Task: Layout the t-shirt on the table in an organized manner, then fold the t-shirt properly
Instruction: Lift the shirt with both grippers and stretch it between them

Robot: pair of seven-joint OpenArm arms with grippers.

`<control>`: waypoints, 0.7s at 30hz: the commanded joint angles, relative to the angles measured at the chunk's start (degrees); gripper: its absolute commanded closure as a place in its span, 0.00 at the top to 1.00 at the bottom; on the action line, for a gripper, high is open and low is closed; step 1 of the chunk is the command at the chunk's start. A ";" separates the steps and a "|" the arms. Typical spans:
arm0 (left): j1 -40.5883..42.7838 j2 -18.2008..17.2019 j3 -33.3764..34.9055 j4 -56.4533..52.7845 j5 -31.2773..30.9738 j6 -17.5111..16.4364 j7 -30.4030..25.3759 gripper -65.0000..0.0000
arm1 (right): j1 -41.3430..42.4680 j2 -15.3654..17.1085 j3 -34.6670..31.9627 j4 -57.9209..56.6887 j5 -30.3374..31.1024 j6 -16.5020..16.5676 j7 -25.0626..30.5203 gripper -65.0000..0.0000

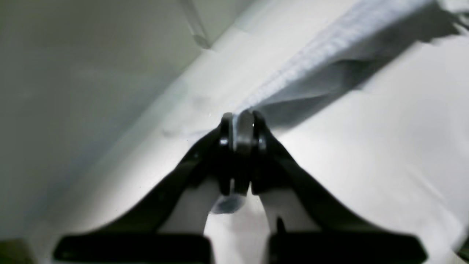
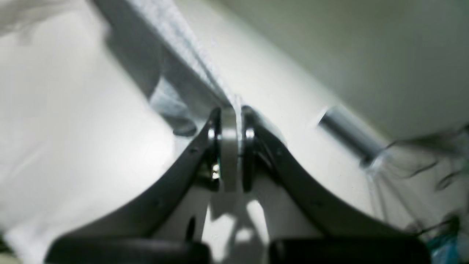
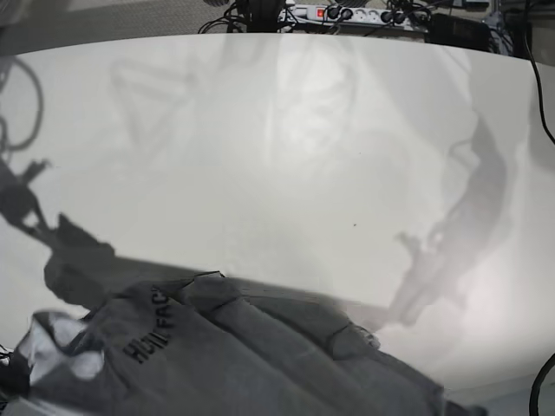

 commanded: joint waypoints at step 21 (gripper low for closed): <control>30.27 -6.36 -0.81 1.11 -24.31 -0.79 6.00 0.00 | -27.10 2.91 0.63 2.49 17.63 -0.05 -2.13 0.00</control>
